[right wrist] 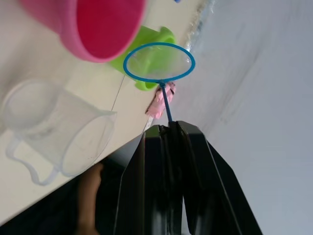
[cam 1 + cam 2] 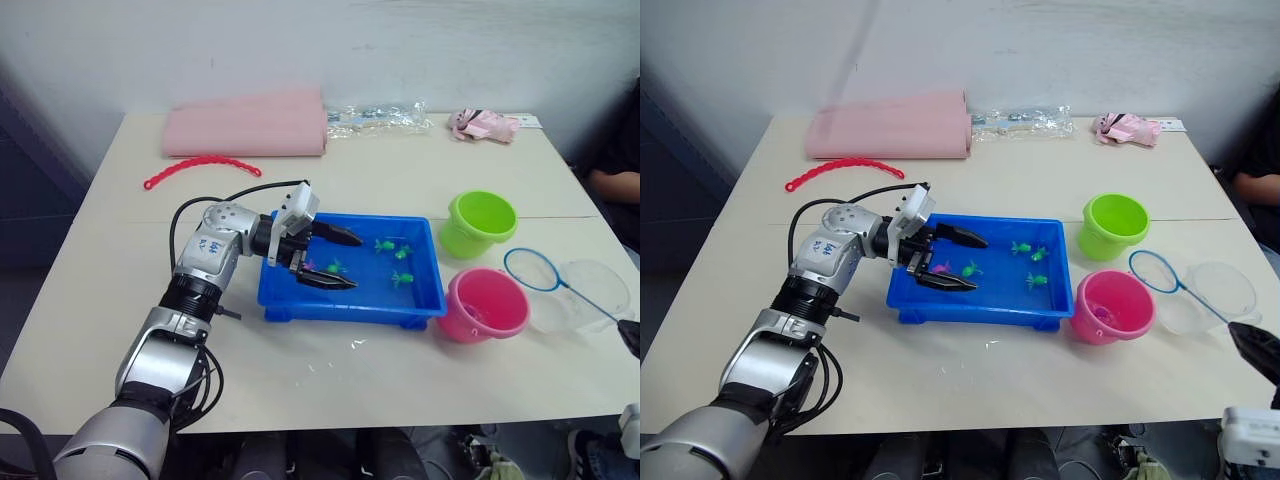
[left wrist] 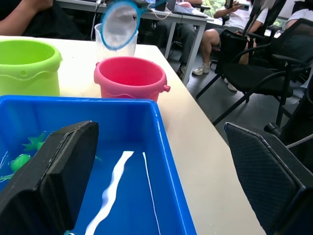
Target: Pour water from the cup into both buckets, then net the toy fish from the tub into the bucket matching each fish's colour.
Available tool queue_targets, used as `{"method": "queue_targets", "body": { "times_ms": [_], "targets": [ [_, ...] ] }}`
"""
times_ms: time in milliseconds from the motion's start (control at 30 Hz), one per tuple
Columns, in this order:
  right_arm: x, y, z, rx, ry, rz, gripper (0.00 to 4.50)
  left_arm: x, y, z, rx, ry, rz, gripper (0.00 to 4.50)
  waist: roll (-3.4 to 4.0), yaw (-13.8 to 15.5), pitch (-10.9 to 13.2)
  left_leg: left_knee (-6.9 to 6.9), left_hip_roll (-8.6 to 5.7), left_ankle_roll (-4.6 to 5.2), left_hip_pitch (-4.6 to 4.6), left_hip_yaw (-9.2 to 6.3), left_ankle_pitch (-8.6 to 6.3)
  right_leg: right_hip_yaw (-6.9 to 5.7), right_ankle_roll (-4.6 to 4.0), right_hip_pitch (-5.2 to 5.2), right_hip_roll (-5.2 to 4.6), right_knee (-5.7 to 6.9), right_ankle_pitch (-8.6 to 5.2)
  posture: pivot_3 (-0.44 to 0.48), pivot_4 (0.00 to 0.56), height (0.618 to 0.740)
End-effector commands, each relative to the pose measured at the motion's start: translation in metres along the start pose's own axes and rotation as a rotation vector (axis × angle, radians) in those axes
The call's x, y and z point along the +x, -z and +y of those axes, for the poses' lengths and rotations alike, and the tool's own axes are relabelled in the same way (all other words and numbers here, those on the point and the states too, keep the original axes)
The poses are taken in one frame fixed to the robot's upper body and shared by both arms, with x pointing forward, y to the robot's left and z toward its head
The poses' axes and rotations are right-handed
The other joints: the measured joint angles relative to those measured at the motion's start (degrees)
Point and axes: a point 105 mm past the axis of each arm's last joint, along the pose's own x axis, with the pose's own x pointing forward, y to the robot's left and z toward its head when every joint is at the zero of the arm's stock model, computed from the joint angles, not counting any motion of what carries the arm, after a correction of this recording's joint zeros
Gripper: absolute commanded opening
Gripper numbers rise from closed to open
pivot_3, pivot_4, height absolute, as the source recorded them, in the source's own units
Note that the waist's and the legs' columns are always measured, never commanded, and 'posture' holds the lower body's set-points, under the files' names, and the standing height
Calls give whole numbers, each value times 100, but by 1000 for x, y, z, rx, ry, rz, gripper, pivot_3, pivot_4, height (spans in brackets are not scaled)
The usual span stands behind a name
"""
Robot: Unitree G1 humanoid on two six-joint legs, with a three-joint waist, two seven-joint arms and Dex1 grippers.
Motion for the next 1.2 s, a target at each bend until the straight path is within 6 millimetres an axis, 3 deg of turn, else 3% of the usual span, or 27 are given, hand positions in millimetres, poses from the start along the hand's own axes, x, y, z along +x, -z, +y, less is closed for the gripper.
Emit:
{"method": "queue_targets", "body": {
  "times_ms": [33, 233, 300, 367, 600, 800, 1033, 1200],
  "targets": [
    [12, -8, -22, 536, 111, -111, 0, -24, 3, 8, 4, -86, 35, 4469, 0, -18, 0, 0, 3, 0, 0, -1, 0, 0, -1, 0, 1, -1, 0, 0, 150, 738],
    [62, -35, -57, 1143, 39, -397, 0, -71, 15, 2, -57, -218, 89, 4469, 1, -186, 0, 2, 7, 5, 6, -9, 0, 0, -3, 6, -7, 4, -1, 0, 150, 738],
    [73, -49, -62, 1258, -51, -465, 0, -81, 16, -2, -66, -249, 103, 4469, 3, -274, 1, 3, 13, 5, 12, -12, 0, 9, -5, 6, -14, 9, -1, 0, 150, 738],
    [82, -74, -67, 1340, -199, -601, 0, -94, 18, -9, -81, -290, 122, 4469, 3, -264, 1, 2, 13, 2, 7, -23, 1, 16, -13, 7, -21, 10, -5, 0, 150, 738],
    [122, -118, -66, 1483, -552, -752, 0, -121, 27, -36, -110, -403, 195, 4469, 0, -134, 5, 11, 2, -2, -19, -56, 4, -35, -19, 14, -8, 4, -9, 0, 150, 738],
    [154, -141, -61, 1481, -736, -768, 0, -123, 23, -49, -105, -465, 196, 4469, 0, -109, 5, 15, -2, 1, -26, -60, 6, -13, -10, 11, -27, 0, -4, 0, 150, 738],
    [171, -150, -52, 1503, -860, -738, 0, -127, 20, -55, -102, -527, 198, 4469, 0, -118, 5, 9, -1, -4, -34, -65, 7, -24, -12, 8, -17, 13, -5, 0, 150, 738],
    [183, -144, -55, 1652, -927, -706, 0, -130, 20, -58, -105, -558, 197, 4469, 0, -129, 5, 7, 0, -4, -36, -51, 6, -63, -10, 4, -8, 13, -4, 0, 150, 738]
  ]
}}
